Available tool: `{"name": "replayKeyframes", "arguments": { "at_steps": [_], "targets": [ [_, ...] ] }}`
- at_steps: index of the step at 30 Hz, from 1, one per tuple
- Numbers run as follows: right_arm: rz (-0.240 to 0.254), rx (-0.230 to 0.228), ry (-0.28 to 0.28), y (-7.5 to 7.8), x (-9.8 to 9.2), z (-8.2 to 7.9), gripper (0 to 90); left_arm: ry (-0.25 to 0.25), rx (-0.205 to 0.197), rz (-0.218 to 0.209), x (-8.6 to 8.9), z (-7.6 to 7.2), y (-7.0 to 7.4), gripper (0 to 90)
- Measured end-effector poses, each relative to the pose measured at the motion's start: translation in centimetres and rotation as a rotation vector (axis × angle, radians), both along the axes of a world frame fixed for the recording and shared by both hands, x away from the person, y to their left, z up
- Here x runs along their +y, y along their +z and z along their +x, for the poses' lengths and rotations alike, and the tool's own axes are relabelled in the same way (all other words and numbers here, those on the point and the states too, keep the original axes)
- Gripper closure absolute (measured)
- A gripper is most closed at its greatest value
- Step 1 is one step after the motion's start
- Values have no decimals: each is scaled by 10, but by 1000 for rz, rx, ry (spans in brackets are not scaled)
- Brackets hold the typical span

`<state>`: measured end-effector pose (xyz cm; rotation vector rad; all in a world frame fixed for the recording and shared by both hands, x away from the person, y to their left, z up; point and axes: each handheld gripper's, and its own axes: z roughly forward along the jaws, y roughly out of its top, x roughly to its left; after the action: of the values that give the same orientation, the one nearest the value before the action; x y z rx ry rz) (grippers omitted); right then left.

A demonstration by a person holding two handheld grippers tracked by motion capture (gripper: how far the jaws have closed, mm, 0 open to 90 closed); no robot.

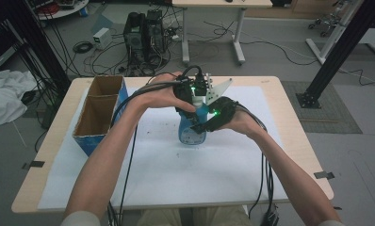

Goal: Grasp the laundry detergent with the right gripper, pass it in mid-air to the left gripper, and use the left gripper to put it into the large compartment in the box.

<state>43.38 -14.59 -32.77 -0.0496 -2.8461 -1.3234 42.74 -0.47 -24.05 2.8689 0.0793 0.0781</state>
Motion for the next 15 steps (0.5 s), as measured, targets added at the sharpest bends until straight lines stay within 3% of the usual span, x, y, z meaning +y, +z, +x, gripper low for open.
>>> {"name": "replayKeyframes", "arguments": {
  "at_steps": [15],
  "targets": [
    [25,29,3,-2,2,0,396,-9,6,10,-4,-1,-3,377]
  ]
}}
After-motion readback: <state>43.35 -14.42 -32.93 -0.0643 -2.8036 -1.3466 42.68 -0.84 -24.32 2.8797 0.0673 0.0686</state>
